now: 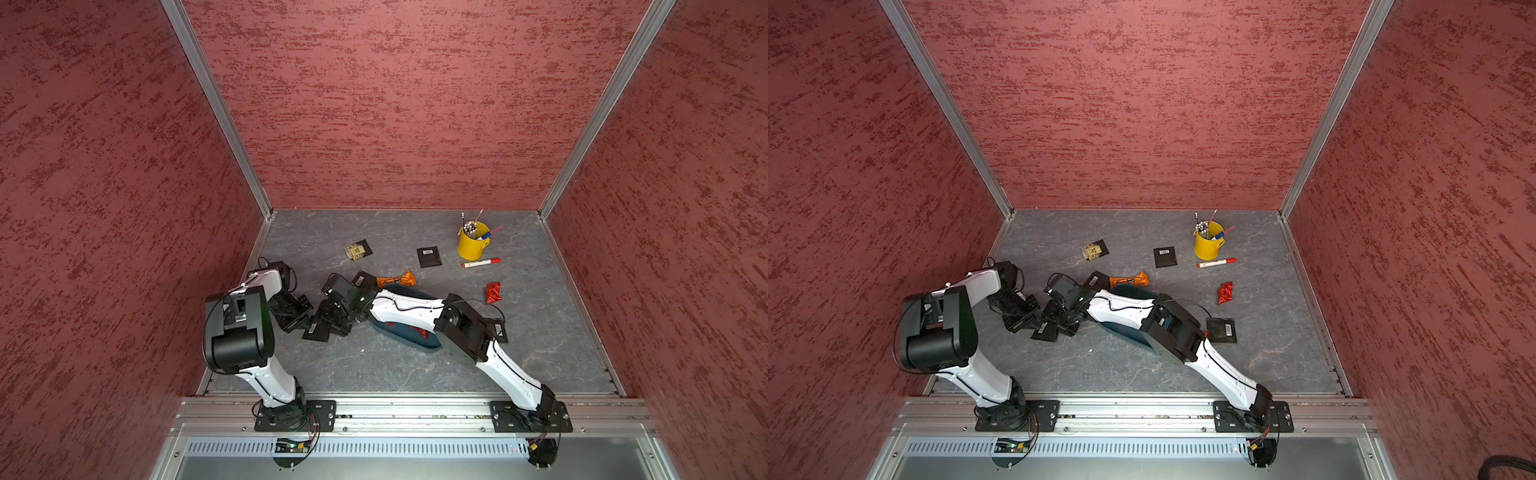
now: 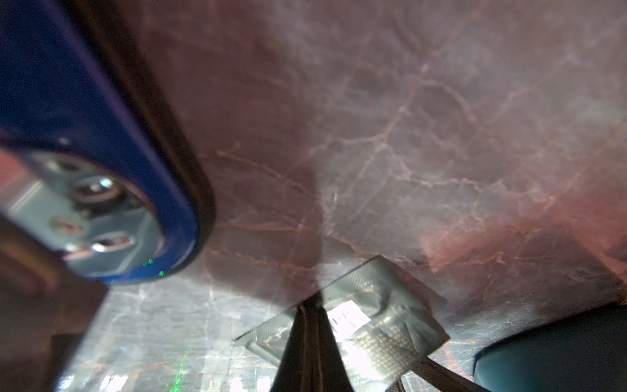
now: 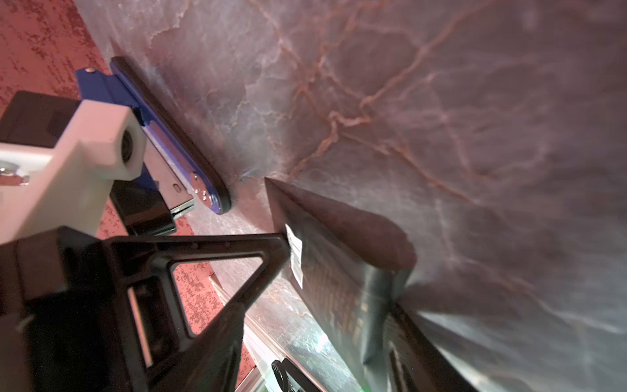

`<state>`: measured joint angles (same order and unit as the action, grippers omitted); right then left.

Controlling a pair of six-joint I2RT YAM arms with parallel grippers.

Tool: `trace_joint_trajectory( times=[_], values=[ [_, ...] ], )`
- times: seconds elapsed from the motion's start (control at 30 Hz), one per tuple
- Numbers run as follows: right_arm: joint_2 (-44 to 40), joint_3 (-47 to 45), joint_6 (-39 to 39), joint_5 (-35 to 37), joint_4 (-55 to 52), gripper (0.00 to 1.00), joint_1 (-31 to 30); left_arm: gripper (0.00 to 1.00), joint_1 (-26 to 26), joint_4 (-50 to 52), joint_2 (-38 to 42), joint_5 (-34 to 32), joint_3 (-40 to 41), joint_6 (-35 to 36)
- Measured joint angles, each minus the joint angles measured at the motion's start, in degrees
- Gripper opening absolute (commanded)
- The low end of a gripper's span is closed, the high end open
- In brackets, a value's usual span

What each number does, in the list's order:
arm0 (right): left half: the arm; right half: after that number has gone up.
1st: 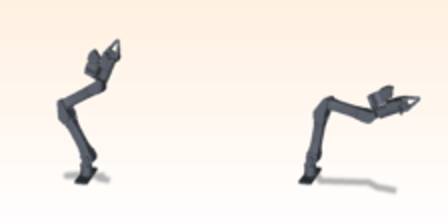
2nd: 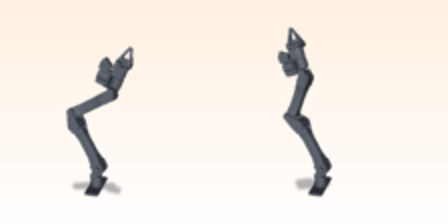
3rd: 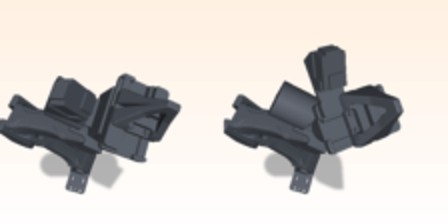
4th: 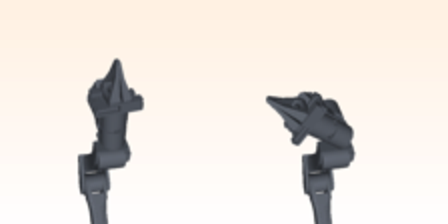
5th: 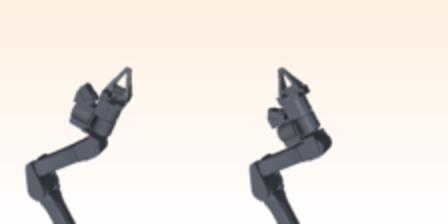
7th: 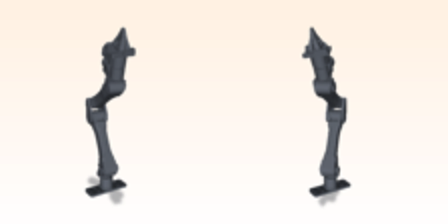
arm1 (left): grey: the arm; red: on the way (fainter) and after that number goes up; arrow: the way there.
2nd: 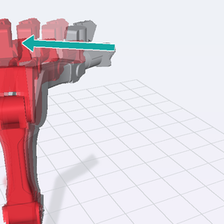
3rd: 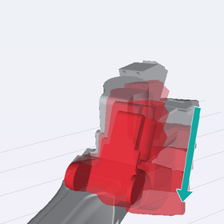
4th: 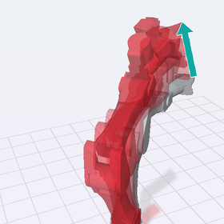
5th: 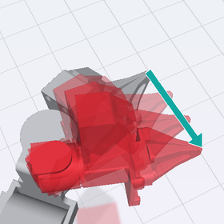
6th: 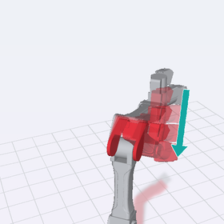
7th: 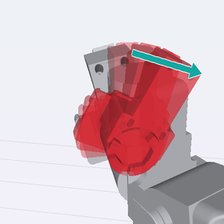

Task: Put the tea bags into the storage box
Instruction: Pick up the tea bag from the center of the board.

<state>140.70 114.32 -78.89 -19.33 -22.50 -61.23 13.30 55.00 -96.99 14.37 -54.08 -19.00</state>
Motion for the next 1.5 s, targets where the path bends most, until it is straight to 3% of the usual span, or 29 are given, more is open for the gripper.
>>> trace_joint_trajectory(
  times=[0.43, 0.9, 1.03, 1.2, 1.4, 1.5],
  values=[
    [-2.34, -8.26, 0.5, 0.44, 11.8, 0.58, 0.0, 0.0, -0.46, 0.0, 0.0, 0.11, 0.0, 0.02],
    [-3.78, -10.29, 1.77, 5.53, 12.35, 0.49, 0.0, 0.0, -0.87, 0.0, -0.13, 0.42, 0.0, 0.02],
    [-3.85, -10.29, 2.23, 6.08, 11.69, 0.37, 0.0, 0.0, -0.87, 0.0, -0.13, 0.42, 0.0, 0.02],
    [-3.89, -10.29, 2.27, 6.1, 10.75, 0.02, 0.0, 0.0, -0.9, 0.0, -0.13, 0.44, 0.0, 0.11],
    [-3.89, -10.1, 3.13, 6.08, 9.62, 0.0, 0.0, 0.0, -1.64, -0.63, 1.25, 1.64, 0.02, 0.72],
    [-3.89, -9.27, 4.35, 6.1, 8.41, 0.0, 0.0, 0.0, -3.08, 0.42, 5.55, 2.21, -1.07, 0.81]
  ],
)
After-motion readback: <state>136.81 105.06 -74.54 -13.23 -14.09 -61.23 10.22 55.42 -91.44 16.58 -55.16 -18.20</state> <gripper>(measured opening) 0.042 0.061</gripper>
